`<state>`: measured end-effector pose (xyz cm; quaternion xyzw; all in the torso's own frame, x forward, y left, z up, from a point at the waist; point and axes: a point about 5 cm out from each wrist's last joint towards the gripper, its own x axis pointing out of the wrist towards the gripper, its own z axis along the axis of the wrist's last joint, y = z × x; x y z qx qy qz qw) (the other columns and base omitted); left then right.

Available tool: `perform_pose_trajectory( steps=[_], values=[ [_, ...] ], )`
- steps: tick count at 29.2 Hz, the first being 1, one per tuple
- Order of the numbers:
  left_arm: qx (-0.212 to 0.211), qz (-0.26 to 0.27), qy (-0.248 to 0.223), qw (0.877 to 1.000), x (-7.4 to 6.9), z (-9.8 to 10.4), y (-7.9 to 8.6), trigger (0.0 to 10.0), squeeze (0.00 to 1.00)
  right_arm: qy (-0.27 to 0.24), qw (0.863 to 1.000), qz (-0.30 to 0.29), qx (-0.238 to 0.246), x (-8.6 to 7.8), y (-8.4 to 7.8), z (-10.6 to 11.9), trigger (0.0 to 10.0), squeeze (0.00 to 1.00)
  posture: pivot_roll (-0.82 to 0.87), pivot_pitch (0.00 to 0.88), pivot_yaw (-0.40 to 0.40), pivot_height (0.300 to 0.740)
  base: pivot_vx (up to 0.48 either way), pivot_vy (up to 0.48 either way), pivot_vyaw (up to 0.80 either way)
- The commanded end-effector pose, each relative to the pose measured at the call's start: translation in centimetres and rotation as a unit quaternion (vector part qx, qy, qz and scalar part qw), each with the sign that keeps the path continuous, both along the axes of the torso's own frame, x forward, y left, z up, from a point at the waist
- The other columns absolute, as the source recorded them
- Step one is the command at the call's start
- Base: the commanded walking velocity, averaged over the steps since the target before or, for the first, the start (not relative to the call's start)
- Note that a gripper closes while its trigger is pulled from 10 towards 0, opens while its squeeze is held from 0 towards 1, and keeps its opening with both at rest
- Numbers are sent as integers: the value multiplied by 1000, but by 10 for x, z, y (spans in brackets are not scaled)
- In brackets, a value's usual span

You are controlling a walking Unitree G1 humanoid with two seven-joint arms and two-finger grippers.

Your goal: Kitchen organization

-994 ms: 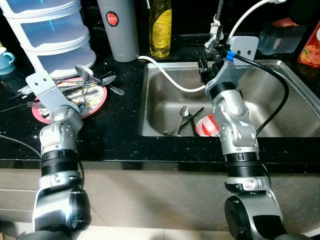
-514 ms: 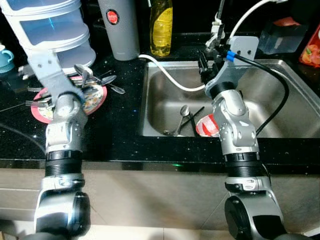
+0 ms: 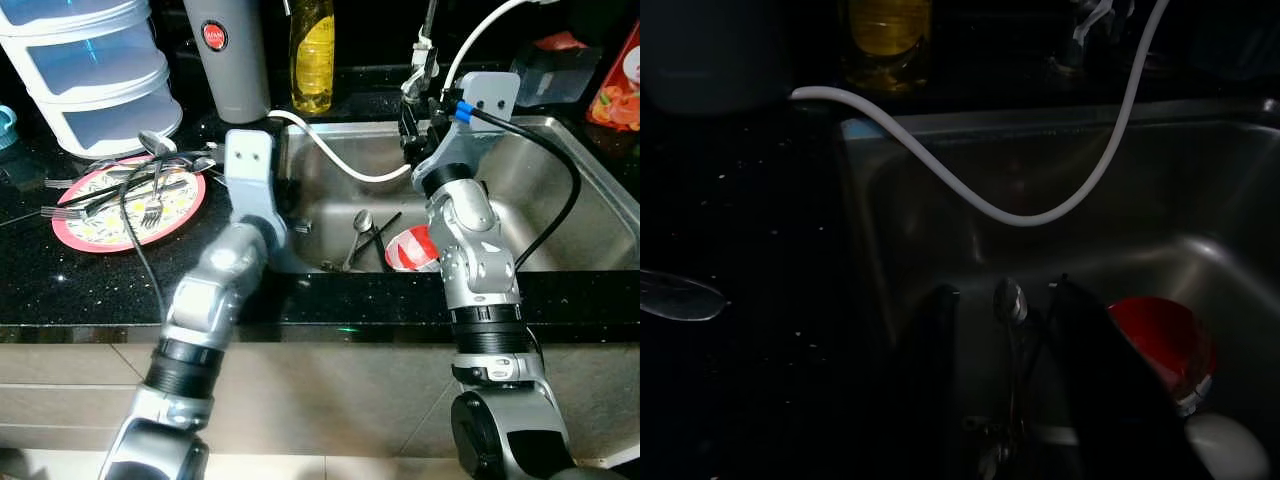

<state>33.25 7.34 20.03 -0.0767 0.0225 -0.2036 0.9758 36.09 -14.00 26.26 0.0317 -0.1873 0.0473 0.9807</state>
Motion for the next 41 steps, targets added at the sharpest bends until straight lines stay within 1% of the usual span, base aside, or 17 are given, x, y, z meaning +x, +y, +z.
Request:
perform_pose_trajectory(
  steps=[1, 2, 3, 10, 13, 15, 18, 20, 22, 24, 25, 26, 29, 32, 35, 39, 41],
  values=[
    [-11, 0, -9, 1000, -1, 4, 4, 10000, 1000, -2, 1000, 7, -1, 0, 4, 0, 10000, 0, -36, 0, 68, 740, 0, 0, 0],
    [-11, 0, -9, 1000, -1, 4, 4, 10000, 1000, -2, 1000, 7, -1, 0, 4, 0, 10000, 0, -36, 0, 68, 740, 0, 0, 0],
    [-13, 7, -23, 1000, 0, 9, 9, 10000, 0, -2, 1000, 7, -1, 0, 5, 0, 10000, 0, -35, 0, 69, 740, 0, 0, 0],
    [0, 34, -49, 998, 4, 19, 22, 10000, 0, -3, 1000, 8, 0, 0, 5, 0, 10000, 0, -35, 0, 70, 740, 0, 0, 0],
    [101, 73, -49, 991, 8, 13, 34, 10000, 0, -4, 1000, 14, -2, 0, 6, 0, 10000, 0, -35, 0, 71, 740, 0, 0, 0],
    [117, 78, -47, 989, 9, 11, 37, 10000, 0, -3, 1000, 19, -3, 0, 7, 0, 10000, 0, -34, 0, 71, 740, 0, 0, 0],
    [105, 104, -22, 989, 10, 9, 48, 10000, 0, -1, 999, 41, -7, -2, 12, -1, 10000, 0, -32, 0, 73, 740, 0, 0, 0],
    [96, 157, 4, 983, 12, 7, 67, 10000, 0, 10, 993, 112, -26, -7, 29, -5, 10000, 0, -32, 0, 75, 740, 0, 0, 0],
    [96, 157, 4, 983, 12, 7, 67, 10000, 0, 10, 993, 112, -26, -7, 29, -5, 10000, 0, -32, 0, 75, 740, 0, 0, 0],
    [85, 245, 14, 966, 14, 10, 100, 10000, 0, 11, 975, 211, -67, -22, 55, -12, 10000, 0, -31, 0, 75, 740, 0, 0, 0],
    [85, 245, 14, 966, 14, 10, 100, 10000, 0, 11, 975, 211, -67, -22, 55, -12, 10000, 0, -31, 0, 75, 740, 0, 0, 0],
    [71, 307, 9, 949, 13, 18, 129, 10000, 0, 11, 959, 266, -100, -32, 69, -18, 10000, 0, -21, 0, 71, 740, 0, 0, 0],
    [64, 332, 4, 941, 10, 24, 144, 10000, 0, 13, 947, 300, -116, -38, 76, -20, 10000, 0, -18, 0, 70, 740, 0, 0, 0],
    [65, 345, 18, 936, 8, 23, 159, 10000, 0, 13, 937, 320, -136, -42, 81, -22, 10000, 0, -10, 0, 65, 740, 0, 0, 0],
    [60, 347, 41, 935, 7, 17, 164, 10000, 0, 15, 941, 312, -127, -39, 80, -21, 10000, 0, -11, 0, 64, 740, 0, 0, 0],
    [84, 327, 77, 938, 6, 5, 167, 10000, 0, 17, 945, 306, -118, -38, 76, -18, 10000, 0, -5, 0, 58, 740, 0, 0, 0],
    [102, 309, 82, 942, 13, 2, 172, 10000, 0, 16, 945, 305, -117, -38, 77, -16, 10000, 0, -1, 0, 54, 740, 0, 0, 0]
  ],
)
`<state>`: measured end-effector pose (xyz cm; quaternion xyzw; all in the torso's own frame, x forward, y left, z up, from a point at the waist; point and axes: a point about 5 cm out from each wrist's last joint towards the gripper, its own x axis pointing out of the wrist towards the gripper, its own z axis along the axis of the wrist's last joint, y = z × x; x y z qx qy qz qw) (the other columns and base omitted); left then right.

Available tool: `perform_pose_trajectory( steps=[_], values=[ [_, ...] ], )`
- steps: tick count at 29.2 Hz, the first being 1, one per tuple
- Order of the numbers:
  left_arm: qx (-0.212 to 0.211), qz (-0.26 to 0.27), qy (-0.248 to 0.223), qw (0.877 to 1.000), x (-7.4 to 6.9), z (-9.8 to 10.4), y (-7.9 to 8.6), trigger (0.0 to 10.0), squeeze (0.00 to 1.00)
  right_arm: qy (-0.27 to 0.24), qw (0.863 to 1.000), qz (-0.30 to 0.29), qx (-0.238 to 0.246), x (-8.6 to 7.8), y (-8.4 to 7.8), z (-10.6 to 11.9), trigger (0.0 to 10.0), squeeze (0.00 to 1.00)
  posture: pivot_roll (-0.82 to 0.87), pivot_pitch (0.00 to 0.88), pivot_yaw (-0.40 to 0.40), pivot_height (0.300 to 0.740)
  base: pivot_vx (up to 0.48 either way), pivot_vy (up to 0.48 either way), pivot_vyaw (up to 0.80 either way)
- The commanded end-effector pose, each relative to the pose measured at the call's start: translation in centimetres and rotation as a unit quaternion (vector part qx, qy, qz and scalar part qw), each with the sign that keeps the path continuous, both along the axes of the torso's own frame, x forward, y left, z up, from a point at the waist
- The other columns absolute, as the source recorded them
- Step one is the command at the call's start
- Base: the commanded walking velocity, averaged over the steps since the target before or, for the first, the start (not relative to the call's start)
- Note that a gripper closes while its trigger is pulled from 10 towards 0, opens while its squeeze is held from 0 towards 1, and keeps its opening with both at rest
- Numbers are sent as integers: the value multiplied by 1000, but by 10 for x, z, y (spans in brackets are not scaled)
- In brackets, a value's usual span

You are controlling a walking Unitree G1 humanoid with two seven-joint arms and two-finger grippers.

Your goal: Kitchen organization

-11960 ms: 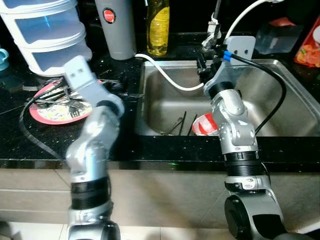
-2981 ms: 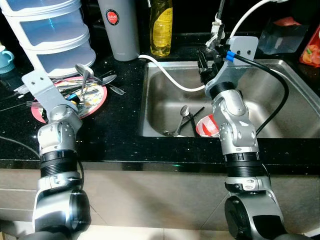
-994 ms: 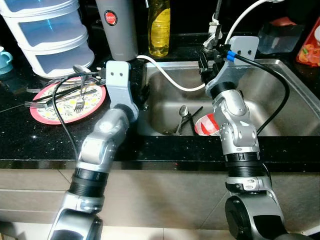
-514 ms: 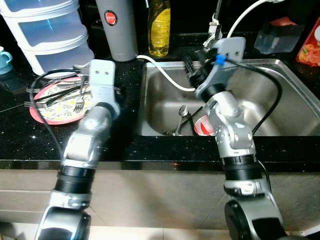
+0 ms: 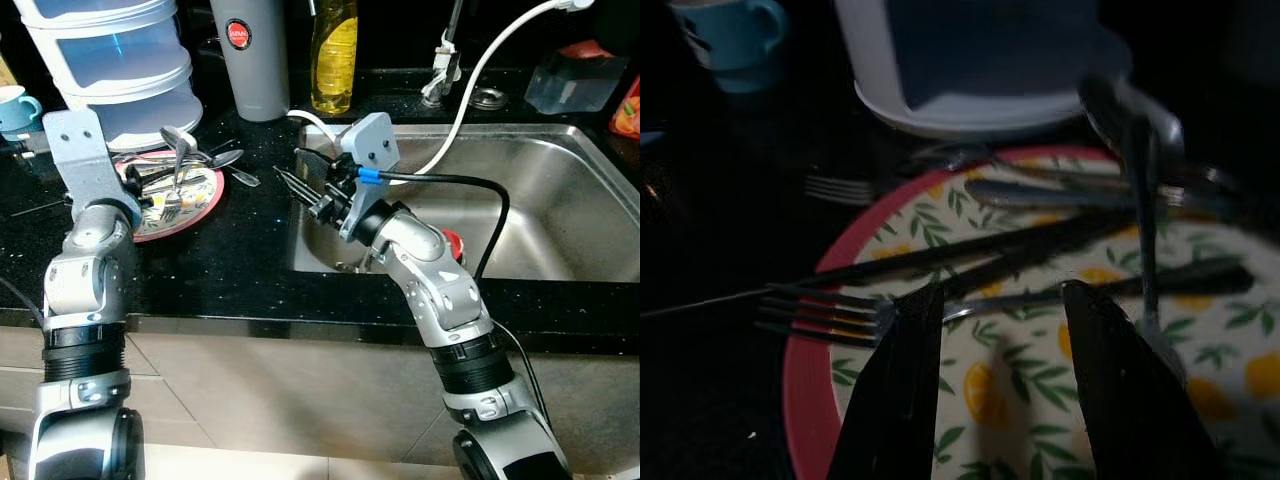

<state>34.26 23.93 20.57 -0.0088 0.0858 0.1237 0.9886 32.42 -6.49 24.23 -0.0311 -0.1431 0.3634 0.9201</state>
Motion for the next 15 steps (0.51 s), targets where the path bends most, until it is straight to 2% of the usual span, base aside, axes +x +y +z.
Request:
perform_pose_trajectory(
  steps=[1, 3, 7, 8, 9, 10, 15],
  values=[
    [12, -10, 15, 1000, 6, -3, 6, 10000, 0, -1, 1000, 3, 6, -1, 2, 4, 10000, 0, -1, 0, 54, 740, 0, 0, 0],
    [11, -35, 18, 999, 16, -1, 0, 10000, 0, -5, 1000, 0, 12, -1, 4, 8, 10000, 0, -8, 1, 62, 740, 0, 0, 0],
    [10, -41, 19, 999, 26, 3, -3, 10000, 20, -9, 1000, -5, 21, 2, 8, 15, 10000, 0, -21, 26, 76, 740, 0, 0, 0],
    [13, -39, 21, 999, 28, 3, -2, 10000, 714, -9, 1000, -5, 24, 2, 9, 17, 10000, 0, -27, 39, 79, 740, 0, 0, 0],
    [14, -38, 22, 999, 30, 4, -1, 10000, 714, -10, 1000, -3, 25, 3, 11, 19, 10000, 0, -29, 43, 80, 740, 0, 0, 0],
    [16, -41, 21, 999, 32, 5, -1, 10000, 1000, -11, 1000, 4, 28, 3, 15, 21, 10000, 0, -31, 57, 81, 740, 0, 0, 0],
    [17, -59, 15, 998, 36, 10, -4, 10000, 1000, -7, 999, 32, 34, -1, 27, 24, 10000, 0, -29, 92, 81, 740, 0, 0, 0]
  ],
)
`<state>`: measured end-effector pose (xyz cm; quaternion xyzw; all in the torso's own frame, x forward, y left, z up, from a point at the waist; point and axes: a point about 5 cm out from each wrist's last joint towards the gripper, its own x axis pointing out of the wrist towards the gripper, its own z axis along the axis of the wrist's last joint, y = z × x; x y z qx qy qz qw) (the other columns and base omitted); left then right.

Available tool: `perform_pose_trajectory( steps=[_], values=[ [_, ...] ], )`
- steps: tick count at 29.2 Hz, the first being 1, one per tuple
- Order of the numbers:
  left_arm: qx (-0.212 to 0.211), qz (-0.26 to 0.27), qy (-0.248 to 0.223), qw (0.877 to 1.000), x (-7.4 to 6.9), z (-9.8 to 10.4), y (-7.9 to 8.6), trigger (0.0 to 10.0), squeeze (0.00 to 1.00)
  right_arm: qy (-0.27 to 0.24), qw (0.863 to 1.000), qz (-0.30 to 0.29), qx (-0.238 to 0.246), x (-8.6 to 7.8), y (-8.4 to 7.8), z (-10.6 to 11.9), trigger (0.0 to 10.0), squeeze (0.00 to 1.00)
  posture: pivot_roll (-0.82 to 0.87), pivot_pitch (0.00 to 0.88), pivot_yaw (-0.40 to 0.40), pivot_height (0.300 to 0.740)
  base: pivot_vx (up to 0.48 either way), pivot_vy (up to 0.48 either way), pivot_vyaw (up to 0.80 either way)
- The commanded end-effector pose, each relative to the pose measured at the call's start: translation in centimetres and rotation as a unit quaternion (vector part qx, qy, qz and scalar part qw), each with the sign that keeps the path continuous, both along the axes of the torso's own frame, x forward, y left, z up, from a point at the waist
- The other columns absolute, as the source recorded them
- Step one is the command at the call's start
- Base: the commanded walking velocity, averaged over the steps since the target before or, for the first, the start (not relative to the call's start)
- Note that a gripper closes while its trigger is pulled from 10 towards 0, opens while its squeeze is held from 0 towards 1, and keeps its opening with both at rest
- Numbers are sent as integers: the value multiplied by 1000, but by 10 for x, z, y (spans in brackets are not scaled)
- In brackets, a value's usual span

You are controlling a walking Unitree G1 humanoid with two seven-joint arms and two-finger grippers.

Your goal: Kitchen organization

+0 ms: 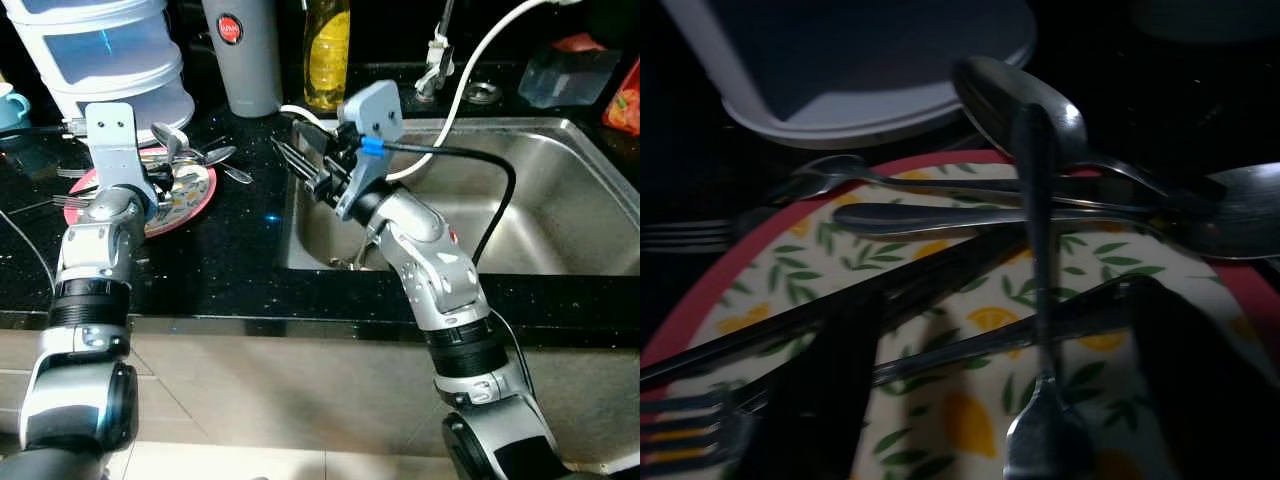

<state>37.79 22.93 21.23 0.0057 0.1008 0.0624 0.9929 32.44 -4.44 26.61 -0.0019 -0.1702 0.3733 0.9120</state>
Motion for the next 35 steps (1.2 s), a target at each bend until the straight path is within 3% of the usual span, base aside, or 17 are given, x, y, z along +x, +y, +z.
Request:
perform_pose_trajectory(
  steps=[1, 8, 9, 10, 11, 12, 13, 23, 27, 28, 29, 31, 32, 33, 34, 35],
  values=[
    [8, 2, 0, 1000, 2, 3, 6, 10000, 1000, 8, 1000, 20, 0, -2, 9, 1, 10000, 0, -30, 95, 82, 740, 0, 0, 0],
    [-9, -12, 13, 1000, 4, -1, 5, 10000, 1000, 17, 999, 33, 5, -4, 16, 3, 10000, 0, -34, 141, 79, 740, 0, 0, 0],
    [-9, -14, 17, 1000, 5, -3, 4, 10000, 545, 20, 999, 34, 4, -3, 17, 2, 10000, 0, -32, 151, 79, 740, 0, 0, 0],
    [-10, -15, 18, 1000, 6, -3, 4, 8902, 0, 21, 999, 35, 3, -3, 18, 2, 10000, 0, -32, 158, 78, 740, 0, 0, 0],
    [-12, -16, 24, 999, 7, -5, 3, 4000, 0, 24, 999, 36, 3, -3, 19, 1, 10000, 0, -31, 168, 79, 740, 0, 0, 0],
    [-12, -16, 24, 999, 7, -5, 3, 4000, 0, 24, 999, 36, 3, -3, 19, 1, 10000, 0, -31, 168, 79, 740, 0, 0, 0],
    [-16, -15, 28, 999, 8, -7, 4, 0, 0, 27, 999, 36, 3, -3, 20, 0, 10000, 0, -31, 169, 79, 740, 0, 0, 0],
    [-44, -18, 20, 999, 5, -10, -3, 0, 0, 34, 999, 30, 5, -3, 18, -2, 10000, 0, -23, 162, 69, 740, 0, 0, 0],
    [-57, -24, -20, 998, 4, 1, -6, 0, 0, 37, 999, 22, 8, -1, 15, -3, 10000, 0, -12, 148, 68, 740, 0, 0, 0],
    [-49, -33, -70, 996, 2, 15, -8, 0, 0, 37, 999, 21, 10, -1, 16, -4, 10000, 0, -10, 142, 68, 740, 0, 0, 0],
    [-49, -33, -70, 996, 2, 15, -8, 0, 0, 37, 999, 21, 10, -1, 16, -4, 10000, 0, -10, 142, 68, 740, 0, 0, 0],
    [-38, -50, -120, 991, -2, 31, -13, 0, 0, 37, 999, 21, 13, -1, 16, -3, 10000, 0, -8, 138, 68, 740, 0, 0, 0],
    [-31, -63, -145, 987, -4, 39, -17, 3569, 0, 36, 999, 20, 14, -1, 17, -3, 10000, 0, -7, 135, 69, 740, 0, 0, 0],
    [-31, -63, -145, 987, -4, 39, -17, 3569, 0, 36, 999, 20, 14, -1, 17, -3, 10000, 0, -7, 135, 69, 740, 0, 0, 0],
    [-32, -76, -161, 984, -6, 45, -22, 10000, 0, 36, 999, 19, 16, -1, 16, -2, 10000, 0, -7, 133, 70, 740, 0, 0, 0],
    [-32, -97, -177, 979, -9, 52, -30, 10000, 0, 32, 999, 12, 20, 0, 15, 0, 10000, 0, -8, 131, 73, 740, 0, 0, 0]
  ],
)
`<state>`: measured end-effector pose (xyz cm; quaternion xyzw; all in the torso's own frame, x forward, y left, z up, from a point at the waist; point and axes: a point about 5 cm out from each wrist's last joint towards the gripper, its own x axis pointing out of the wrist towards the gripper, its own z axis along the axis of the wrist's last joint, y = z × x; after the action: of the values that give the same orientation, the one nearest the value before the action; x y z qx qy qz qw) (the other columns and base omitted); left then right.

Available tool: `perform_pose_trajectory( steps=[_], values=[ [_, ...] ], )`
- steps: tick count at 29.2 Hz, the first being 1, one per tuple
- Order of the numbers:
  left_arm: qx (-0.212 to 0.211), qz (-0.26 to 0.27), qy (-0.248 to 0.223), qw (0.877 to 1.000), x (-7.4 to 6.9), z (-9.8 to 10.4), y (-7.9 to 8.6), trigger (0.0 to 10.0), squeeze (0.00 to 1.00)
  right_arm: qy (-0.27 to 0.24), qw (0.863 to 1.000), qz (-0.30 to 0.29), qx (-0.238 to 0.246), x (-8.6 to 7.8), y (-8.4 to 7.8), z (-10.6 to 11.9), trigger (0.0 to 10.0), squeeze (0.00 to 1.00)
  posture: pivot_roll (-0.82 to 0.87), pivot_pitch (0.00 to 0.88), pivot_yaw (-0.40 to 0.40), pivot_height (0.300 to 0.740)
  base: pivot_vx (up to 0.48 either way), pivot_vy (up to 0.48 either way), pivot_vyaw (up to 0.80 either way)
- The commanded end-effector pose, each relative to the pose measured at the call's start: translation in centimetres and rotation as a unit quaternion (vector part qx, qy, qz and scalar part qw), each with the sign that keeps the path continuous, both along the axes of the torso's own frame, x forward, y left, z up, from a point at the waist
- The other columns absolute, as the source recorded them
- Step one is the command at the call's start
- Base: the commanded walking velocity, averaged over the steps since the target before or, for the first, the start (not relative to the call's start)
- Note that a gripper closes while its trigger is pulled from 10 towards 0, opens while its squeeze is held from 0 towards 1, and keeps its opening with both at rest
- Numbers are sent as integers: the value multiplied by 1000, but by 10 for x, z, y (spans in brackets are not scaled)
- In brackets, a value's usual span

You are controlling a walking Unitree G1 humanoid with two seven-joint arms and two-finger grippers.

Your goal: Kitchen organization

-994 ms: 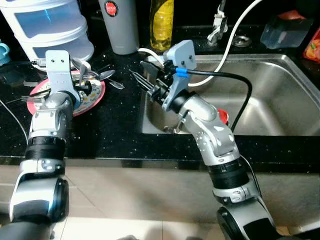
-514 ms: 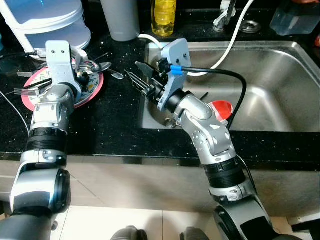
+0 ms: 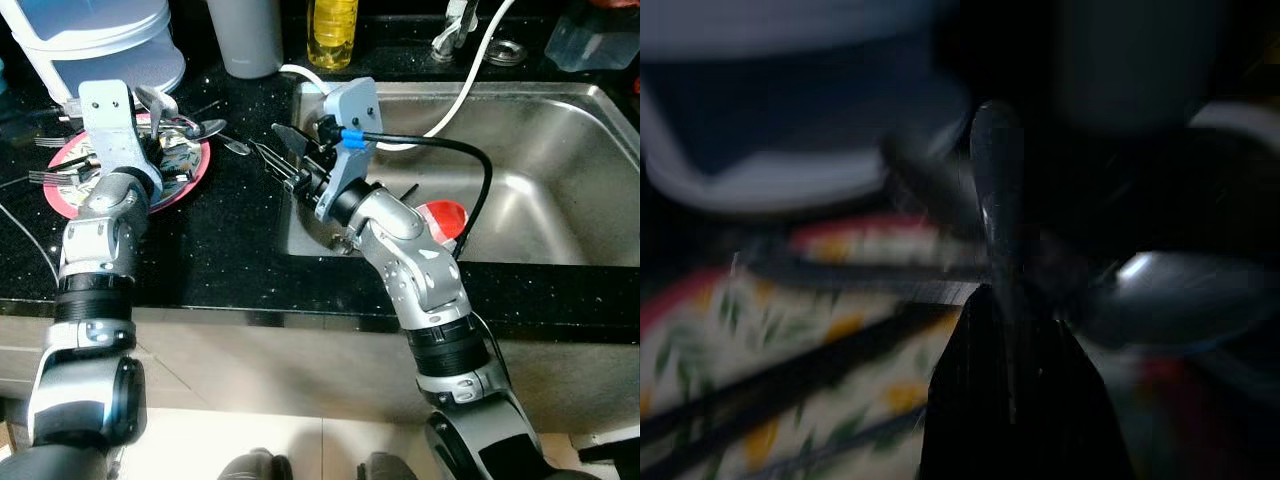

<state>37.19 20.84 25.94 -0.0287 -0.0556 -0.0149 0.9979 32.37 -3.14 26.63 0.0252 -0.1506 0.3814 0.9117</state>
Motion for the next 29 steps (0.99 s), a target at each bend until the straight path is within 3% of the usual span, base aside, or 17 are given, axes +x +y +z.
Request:
perform_pose_trajectory(
  steps=[1, 4, 6, 7, 8, 11, 12, 15, 16, 17, 18, 20, 23, 24, 25, 26, 29],
  values=[
    [2, -22, -21, 1000, -3, 5, -9, 10000, 0, 4, 1000, 0, 4, 1, 2, 0, 10000, 0, -8, 131, 73, 740, 0, 0, 0],
    [1, -66, -35, 997, -7, 12, -26, 10000, 0, -1, 999, -27, 22, 5, -5, 6, 10000, 0, -14, 132, 78, 740, 0, 0, 0],
    [-2, -135, -34, 990, -12, 11, -54, 10000, 0, -5, 997, -65, 45, 11, -16, 13, 10000, 0, -21, 133, 85, 740, 0, 0, 0],
    [-1, -171, -7, 985, -13, 2, -71, 10000, 0, -7, 995, -88, 53, 14, -23, 16, 10000, 0, -26, 134, 91, 740, 0, 0, 0],
    [-1, -171, -7, 985, -13, 2, -71, 10000, 0, -7, 995, -88, 53, 14, -23, 16, 10000, 0, -26, 134, 91, 740, 0, 0, 0],
    [8, -230, 78, 970, -13, -32, -109, 10000, 0, -12, 989, -137, 59, 20, -39, 20, 10000, 0, -47, 145, 107, 740, 0, 0, 0],
    [8, -230, 78, 970, -13, -32, -109, 10000, 0, -12, 989, -137, 59, 20, -39, 20, 10000, 0, -47, 145, 107, 740, 0, 0, 0],
    [29, -277, 95, 956, -20, -46, -140, 10000, 0, -11, 982, -183, 50, 22, -59, 16, 10000, 0, -74, 160, 130, 740, 0, 0, 0],
    [29, -285, 93, 953, -21, -47, -144, 10000, 125, -9, 980, -195, 47, 22, -65, 14, 10000, 0, -82, 166, 135, 740, 0, 0, 0],
    [29, -285, 93, 953, -21, -47, -144, 10000, 125, -9, 980, -195, 47, 22, -65, 14, 10000, 0, -82, 166, 135, 740, 0, 0, 0],
    [30, -292, 95, 951, -21, -49, -145, 10000, 1000, -7, 978, -205, 45, 22, -69, 12, 10000, 0, -85, 168, 138, 740, 0, 0, 0],
    [33, -302, 96, 948, -22, -50, -147, 10000, 1000, -4, 975, -220, 44, 22, -75, 10, 10000, 0, -89, 172, 143, 740, 0, 0, 0],
    [24, -277, 88, 956, -18, -43, -141, 10000, 1000, -5, 972, -229, 46, 21, -79, 9, 10000, 0, -92, 171, 148, 740, 0, 0, 0],
    [20, -264, 85, 961, -15, -40, -138, 10000, 376, -6, 972, -230, 47, 22, -79, 10, 10000, 0, -92, 169, 148, 740, 0, 0, 0],
    [21, -249, 82, 965, -13, -38, -134, 10000, 376, -6, 972, -231, 47, 22, -79, 10, 10000, 0, -92, 167, 147, 740, 0, 0, 0],
    [31, -227, 79, 970, -10, -35, -129, 10000, 0, -8, 972, -231, 48, 22, -79, 11, 10000, 0, -90, 165, 146, 740, 0, 0, 0],
    [42, -186, 69, 979, -6, -23, -118, 10000, 0, -10, 972, -228, 50, 23, -78, 13, 10000, 0, -85, 161, 142, 740, 0, 0, 0]
  ],
)
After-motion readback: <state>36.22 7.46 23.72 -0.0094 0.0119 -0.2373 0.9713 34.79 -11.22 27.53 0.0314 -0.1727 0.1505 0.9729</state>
